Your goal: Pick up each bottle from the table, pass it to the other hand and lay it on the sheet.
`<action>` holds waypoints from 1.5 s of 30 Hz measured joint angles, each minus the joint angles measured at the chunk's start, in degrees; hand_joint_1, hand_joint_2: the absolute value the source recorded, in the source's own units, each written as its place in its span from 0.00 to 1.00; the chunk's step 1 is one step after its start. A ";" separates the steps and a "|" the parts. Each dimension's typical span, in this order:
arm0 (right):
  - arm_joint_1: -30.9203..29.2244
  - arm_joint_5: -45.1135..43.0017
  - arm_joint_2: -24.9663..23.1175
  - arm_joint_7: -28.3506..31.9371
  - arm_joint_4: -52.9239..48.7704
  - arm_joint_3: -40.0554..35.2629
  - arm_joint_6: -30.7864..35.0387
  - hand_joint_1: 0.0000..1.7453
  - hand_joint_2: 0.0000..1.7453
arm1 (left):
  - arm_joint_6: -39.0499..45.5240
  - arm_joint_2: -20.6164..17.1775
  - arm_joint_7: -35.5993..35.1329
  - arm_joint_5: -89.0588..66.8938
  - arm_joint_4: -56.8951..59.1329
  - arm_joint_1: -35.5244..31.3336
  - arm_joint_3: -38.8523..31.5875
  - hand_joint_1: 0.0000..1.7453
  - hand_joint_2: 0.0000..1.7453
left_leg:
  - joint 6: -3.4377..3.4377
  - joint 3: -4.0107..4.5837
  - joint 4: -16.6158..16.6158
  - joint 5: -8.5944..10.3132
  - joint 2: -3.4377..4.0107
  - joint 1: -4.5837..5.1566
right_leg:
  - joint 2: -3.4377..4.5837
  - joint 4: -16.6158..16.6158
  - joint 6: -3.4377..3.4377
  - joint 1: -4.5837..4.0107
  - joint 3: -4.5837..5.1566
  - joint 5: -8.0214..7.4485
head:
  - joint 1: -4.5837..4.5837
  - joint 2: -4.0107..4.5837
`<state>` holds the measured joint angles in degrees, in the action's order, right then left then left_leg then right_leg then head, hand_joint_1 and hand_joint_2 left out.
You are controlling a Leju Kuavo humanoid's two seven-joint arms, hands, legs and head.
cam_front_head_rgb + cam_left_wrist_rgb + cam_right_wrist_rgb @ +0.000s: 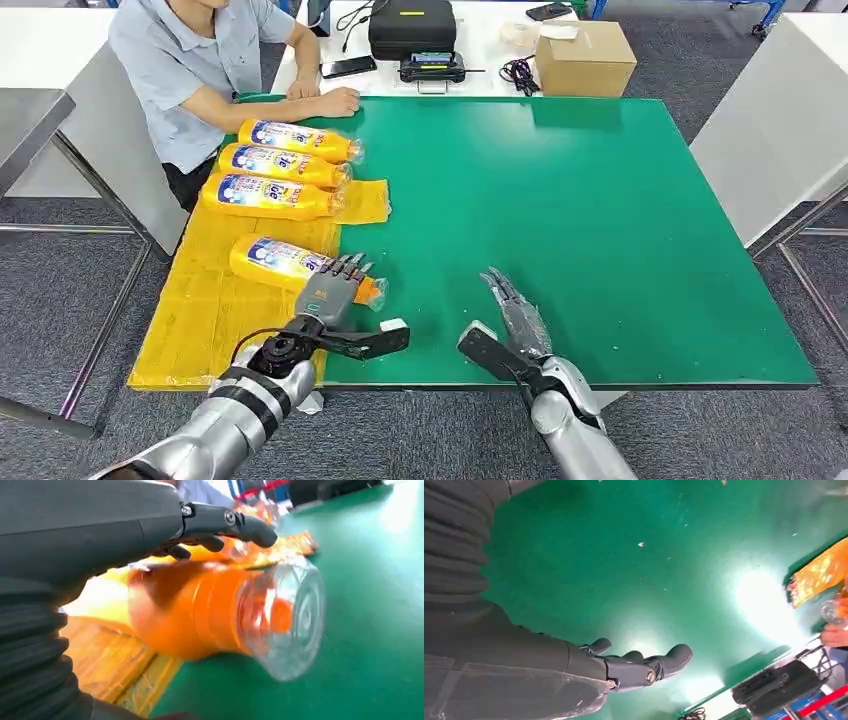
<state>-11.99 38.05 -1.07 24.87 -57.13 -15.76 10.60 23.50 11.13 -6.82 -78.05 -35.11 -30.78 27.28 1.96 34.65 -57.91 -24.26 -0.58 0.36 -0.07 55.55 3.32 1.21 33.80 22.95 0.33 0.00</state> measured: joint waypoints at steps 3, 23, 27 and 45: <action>1.22 0.57 0.20 -0.11 -0.59 0.44 1.07 0.00 1.00 | 5.00 -0.11 0.94 -1.00 -5.77 3.10 1.50 0.00 1.00 | 0.00 0.14 0.00 0.00 -0.02 0.00 | -0.01 0.00 0.01 0.00 0.09 0.00 | 0.00 0.00; 2.98 0.98 0.37 1.27 -1.92 0.98 5.97 0.00 1.00 | 16.76 -0.13 10.43 -8.17 -38.80 17.52 3.28 0.00 1.00 | 0.00 0.29 0.00 -0.05 0.00 0.01 | 0.00 -0.01 0.01 0.00 0.26 0.02 | 0.02 0.00; 3.62 -4.89 0.13 4.03 -2.97 1.09 4.27 0.00 1.00 | 16.76 1.96 19.68 -1.92 -42.39 20.01 0.64 0.00 1.00 | 0.00 0.27 0.00 -0.04 0.01 0.00 | 0.00 -0.01 0.01 0.00 0.26 0.02 | 0.02 0.00; 19.08 -17.73 -6.12 12.98 -29.47 2.34 11.26 0.00 1.00 | 13.15 4.87 37.66 69.71 -39.97 23.28 4.33 0.00 1.00 | -0.04 0.37 0.01 -0.09 0.02 0.00 | 0.01 -0.03 -0.02 0.00 0.37 0.05 | 0.02 0.00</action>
